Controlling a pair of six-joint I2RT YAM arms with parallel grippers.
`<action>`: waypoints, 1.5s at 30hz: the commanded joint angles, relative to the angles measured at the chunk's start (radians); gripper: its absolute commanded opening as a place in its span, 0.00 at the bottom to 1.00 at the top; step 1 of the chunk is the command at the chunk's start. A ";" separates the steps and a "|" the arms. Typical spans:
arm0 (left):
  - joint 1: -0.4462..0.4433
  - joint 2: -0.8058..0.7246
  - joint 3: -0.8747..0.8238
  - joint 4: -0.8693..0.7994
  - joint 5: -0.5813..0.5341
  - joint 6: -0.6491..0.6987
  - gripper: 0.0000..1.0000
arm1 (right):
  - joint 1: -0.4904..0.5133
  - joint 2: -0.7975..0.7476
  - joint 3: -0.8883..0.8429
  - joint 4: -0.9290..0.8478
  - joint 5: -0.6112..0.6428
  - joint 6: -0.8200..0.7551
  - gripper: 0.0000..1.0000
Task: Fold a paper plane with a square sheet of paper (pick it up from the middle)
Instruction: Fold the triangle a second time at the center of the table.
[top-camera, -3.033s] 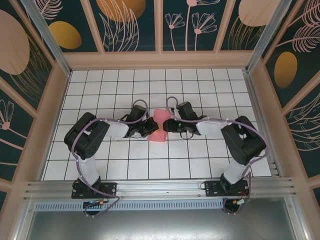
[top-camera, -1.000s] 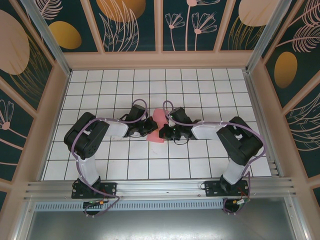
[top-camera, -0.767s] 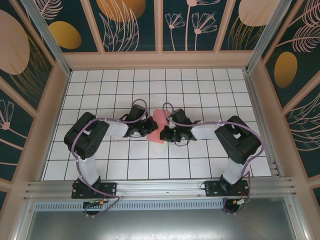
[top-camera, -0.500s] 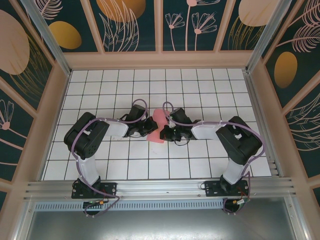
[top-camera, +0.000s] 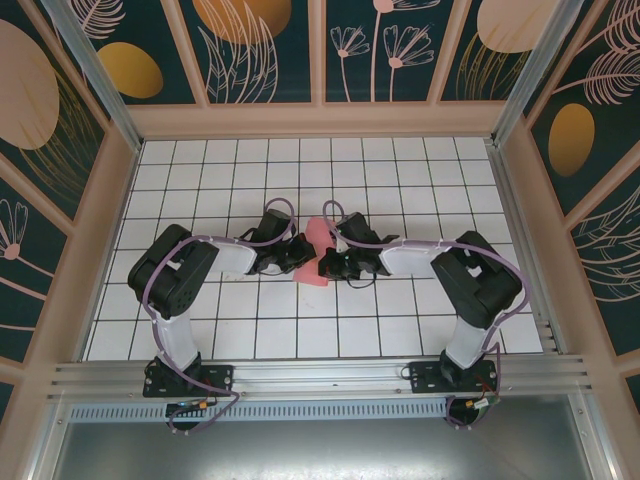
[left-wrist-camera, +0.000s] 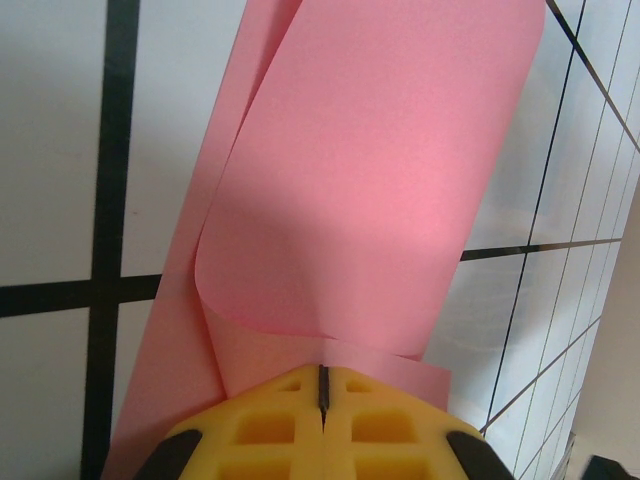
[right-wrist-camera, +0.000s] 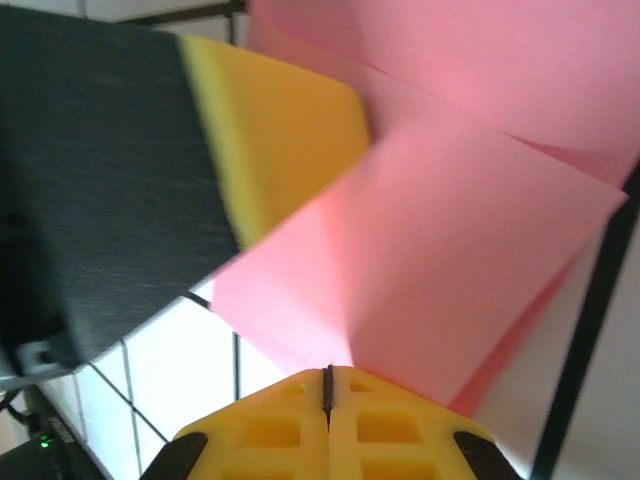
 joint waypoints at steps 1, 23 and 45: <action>-0.002 0.031 -0.005 -0.066 -0.017 0.025 0.05 | 0.006 0.012 -0.005 -0.048 0.044 -0.024 0.05; -0.003 0.035 -0.007 -0.069 -0.017 0.028 0.05 | 0.006 -0.020 0.000 -0.091 0.046 -0.020 0.06; -0.003 0.036 -0.008 -0.063 -0.016 0.026 0.05 | -0.008 0.074 0.001 -0.020 -0.044 0.085 0.06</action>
